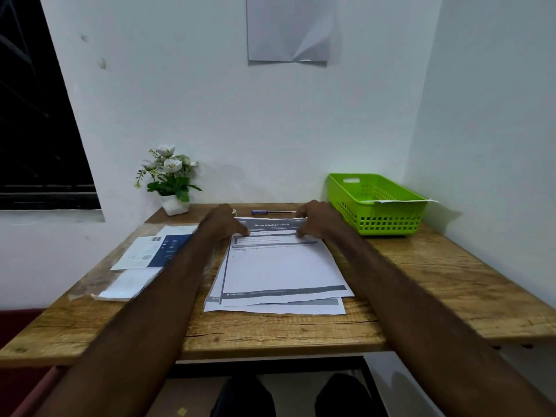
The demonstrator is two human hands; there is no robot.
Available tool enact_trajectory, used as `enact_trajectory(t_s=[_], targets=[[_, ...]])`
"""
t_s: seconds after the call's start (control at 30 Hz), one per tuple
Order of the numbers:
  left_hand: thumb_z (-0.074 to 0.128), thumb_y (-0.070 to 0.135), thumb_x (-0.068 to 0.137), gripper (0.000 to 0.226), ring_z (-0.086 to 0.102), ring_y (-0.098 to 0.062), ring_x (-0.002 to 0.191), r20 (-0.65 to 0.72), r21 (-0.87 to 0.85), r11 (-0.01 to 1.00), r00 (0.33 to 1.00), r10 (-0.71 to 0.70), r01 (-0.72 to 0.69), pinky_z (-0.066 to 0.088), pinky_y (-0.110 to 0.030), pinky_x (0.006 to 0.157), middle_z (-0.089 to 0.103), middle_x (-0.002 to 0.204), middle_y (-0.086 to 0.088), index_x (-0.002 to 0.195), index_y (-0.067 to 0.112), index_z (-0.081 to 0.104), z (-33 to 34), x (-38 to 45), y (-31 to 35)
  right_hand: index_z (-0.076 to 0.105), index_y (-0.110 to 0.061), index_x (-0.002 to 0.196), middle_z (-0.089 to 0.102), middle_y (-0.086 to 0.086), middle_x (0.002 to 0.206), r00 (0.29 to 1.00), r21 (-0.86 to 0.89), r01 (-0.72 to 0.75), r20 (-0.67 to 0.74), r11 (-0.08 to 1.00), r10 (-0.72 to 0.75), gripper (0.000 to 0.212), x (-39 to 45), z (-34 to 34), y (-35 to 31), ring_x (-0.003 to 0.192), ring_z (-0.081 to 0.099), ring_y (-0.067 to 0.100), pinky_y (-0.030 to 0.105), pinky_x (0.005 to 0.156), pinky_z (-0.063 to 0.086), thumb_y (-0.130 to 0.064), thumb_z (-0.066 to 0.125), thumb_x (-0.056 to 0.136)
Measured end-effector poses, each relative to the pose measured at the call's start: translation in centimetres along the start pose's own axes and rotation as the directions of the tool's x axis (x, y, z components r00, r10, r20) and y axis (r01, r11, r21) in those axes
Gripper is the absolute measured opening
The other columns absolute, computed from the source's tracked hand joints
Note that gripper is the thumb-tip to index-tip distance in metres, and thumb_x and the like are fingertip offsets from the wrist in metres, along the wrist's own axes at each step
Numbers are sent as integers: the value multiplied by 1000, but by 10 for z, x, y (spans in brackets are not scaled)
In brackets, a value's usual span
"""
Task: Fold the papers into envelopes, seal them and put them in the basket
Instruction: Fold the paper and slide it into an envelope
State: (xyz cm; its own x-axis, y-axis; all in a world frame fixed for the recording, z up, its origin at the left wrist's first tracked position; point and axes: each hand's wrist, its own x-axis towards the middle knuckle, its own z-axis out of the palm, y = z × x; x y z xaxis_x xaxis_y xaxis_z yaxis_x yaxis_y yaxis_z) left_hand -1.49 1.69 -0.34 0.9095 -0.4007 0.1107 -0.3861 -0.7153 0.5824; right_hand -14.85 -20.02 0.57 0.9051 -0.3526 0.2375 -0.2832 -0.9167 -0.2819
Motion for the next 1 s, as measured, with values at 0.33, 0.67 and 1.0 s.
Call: enact_trajectory(t_s=[0.33,0.67,1.0], targets=[[84,-2,71,54,70,-30,97,-130,-284,958,992,-5,-32,60,-42,85,72,116,-17,123,6,69,-6,-2,4,65,-24,132,64,-1,135,1000,30,6,-22,1000,-6,62,0,0,2,126,57,22,27,90,43,-32,83,74],[67,10,98,9,69,-16,70,-126,-824,552,991,46,-130,59,-29,63,73,89,-6,106,11,70,-26,-11,22,39,-13,156,46,7,155,916,577,37,-347,816,204,90,4,-30,-3,142,43,22,34,115,38,-24,84,79],[73,7,89,32,76,-24,90,99,-937,350,973,206,21,65,-37,72,75,111,-15,121,6,68,-26,-8,18,74,0,104,73,15,102,923,875,207,-323,438,209,23,-4,-41,-3,91,66,21,41,89,55,3,78,81]])
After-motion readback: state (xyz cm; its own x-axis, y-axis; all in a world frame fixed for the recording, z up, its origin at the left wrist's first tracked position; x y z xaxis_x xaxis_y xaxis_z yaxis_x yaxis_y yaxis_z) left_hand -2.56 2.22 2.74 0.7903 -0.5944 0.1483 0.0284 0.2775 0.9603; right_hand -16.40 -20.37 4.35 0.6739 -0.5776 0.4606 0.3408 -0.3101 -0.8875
